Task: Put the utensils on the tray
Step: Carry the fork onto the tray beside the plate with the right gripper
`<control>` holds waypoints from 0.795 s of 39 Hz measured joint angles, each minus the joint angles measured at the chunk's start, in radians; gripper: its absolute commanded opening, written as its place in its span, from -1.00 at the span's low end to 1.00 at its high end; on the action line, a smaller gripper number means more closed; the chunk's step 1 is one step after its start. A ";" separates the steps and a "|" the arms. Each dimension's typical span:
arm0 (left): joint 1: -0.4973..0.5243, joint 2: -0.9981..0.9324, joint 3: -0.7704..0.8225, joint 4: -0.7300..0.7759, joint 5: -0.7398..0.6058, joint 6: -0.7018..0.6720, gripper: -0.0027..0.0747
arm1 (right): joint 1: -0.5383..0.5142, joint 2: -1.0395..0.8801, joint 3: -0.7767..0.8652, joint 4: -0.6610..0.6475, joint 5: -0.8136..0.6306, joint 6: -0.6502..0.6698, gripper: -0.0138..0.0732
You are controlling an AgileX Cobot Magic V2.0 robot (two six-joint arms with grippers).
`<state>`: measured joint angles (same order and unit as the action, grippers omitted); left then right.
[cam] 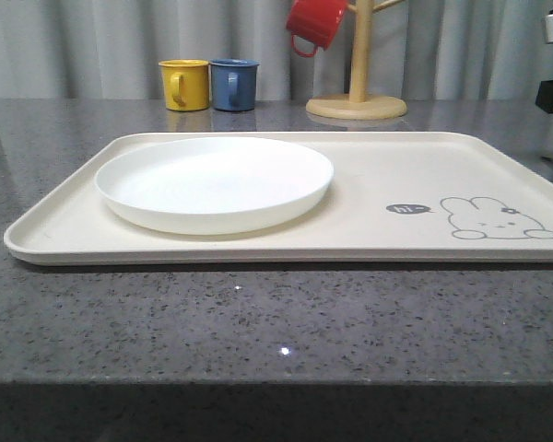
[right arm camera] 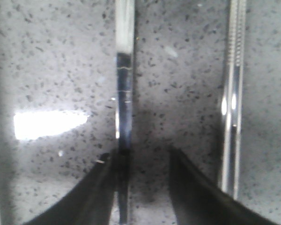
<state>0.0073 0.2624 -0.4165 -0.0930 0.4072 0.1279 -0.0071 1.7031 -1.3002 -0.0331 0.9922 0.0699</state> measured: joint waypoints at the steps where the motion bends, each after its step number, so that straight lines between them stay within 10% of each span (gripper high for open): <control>1: 0.000 0.000 0.000 0.000 0.000 0.000 -0.98 | 0.000 0.000 0.000 -0.002 0.000 0.000 -0.34; 11: 0.000 0.000 0.000 0.000 0.000 0.000 -0.98 | -0.002 0.004 -0.012 -0.015 0.014 -0.002 -0.76; 31: 0.000 0.000 0.000 0.000 0.000 0.000 -0.98 | 0.206 -0.052 -0.259 -0.008 0.236 0.140 -0.77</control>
<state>0.0073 0.2624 -0.4165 -0.0930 0.4072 0.1279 0.1991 1.6512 -1.5597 -0.0407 1.2286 0.2102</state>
